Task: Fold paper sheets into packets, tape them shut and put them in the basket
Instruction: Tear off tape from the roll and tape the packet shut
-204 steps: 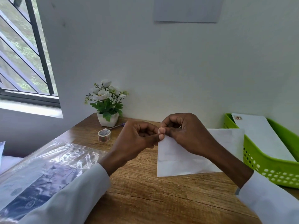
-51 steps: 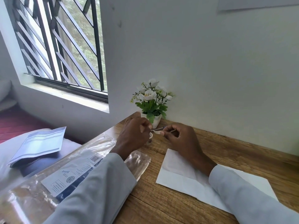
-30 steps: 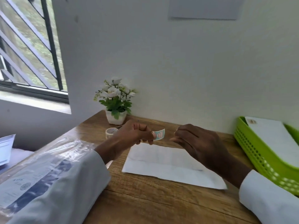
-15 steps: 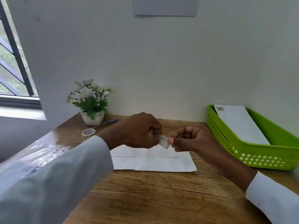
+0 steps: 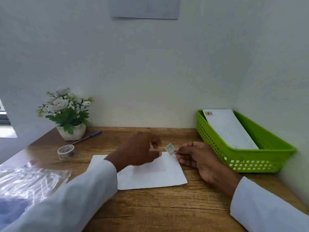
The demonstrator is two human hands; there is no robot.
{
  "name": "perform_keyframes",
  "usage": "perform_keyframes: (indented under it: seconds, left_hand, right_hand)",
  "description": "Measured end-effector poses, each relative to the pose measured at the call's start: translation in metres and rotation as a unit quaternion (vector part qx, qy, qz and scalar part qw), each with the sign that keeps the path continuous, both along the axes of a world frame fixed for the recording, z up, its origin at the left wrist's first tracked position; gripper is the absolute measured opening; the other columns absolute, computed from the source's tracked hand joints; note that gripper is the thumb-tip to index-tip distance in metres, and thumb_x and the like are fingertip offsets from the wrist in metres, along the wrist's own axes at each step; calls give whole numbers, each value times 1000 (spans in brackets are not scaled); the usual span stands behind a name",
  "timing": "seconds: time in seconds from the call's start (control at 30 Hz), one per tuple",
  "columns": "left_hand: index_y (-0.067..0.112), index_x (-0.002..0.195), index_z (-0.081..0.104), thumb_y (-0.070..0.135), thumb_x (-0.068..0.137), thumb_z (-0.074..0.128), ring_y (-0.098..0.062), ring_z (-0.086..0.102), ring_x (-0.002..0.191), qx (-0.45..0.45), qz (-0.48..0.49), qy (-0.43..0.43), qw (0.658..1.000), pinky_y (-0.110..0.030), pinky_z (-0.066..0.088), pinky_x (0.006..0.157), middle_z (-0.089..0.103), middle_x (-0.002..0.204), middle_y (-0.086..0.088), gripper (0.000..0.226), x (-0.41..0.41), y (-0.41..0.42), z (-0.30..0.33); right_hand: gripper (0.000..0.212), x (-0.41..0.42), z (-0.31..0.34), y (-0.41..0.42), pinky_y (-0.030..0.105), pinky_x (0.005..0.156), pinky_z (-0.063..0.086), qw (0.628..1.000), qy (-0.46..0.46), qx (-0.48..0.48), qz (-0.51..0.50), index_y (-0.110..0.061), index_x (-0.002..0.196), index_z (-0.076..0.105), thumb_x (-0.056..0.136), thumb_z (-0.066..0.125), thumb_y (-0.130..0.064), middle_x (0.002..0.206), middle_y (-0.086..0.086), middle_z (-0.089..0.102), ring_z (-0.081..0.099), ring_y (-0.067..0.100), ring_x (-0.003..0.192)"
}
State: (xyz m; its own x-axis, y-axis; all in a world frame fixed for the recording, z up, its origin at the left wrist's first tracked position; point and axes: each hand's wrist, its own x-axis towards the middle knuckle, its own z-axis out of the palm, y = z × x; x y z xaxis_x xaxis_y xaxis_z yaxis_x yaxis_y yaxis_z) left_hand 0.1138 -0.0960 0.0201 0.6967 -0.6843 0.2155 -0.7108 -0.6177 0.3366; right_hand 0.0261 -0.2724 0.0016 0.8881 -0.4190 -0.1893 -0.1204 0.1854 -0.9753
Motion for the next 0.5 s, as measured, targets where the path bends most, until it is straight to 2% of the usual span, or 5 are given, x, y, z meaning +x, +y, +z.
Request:
perform_keyframes:
  seconds: [0.1,0.17,0.23,0.37,0.5]
  left_hand:
    - [30,118,62,44,81,73,-5,56,93,-16,3,36,999,-21,49,79,62,113,15,41,7,-6,-21]
    - [30,118,61,45,79,74,-1,54,86,-39,-3,48,998,-11,42,69,60,109,16,44,11,-7,-33]
    - [30,116,61,43,79,75,5,51,83,-68,-8,52,996,-7,38,64,58,108,18,42,12,-8,-41]
    - [30,112,59,38,80,75,10,48,85,-112,-18,57,992,-3,39,66,54,107,20,37,11,-9,-50]
    - [32,111,63,37,82,73,12,45,88,-117,-36,51,991,-3,37,69,56,113,17,31,14,-9,-55]
  right_hand:
    - [15,4,-4,-1,23,50,58,1000,15,-2,-15,-5,84,63,79,74,4,65,12,74,68,14,51]
    - [16,7,-5,-1,24,51,58,999,20,-11,-27,-4,86,63,78,75,4,65,13,74,68,14,51]
    - [17,8,-6,0,25,51,58,999,27,-17,-34,-3,88,63,78,75,4,65,14,74,68,15,50]
    - [22,10,-5,0,23,48,58,999,39,-18,-31,-1,95,63,78,75,5,67,16,74,68,15,49]
    - [21,12,-6,0,24,50,58,998,47,-30,-25,-3,92,63,77,75,5,67,16,74,69,16,50]
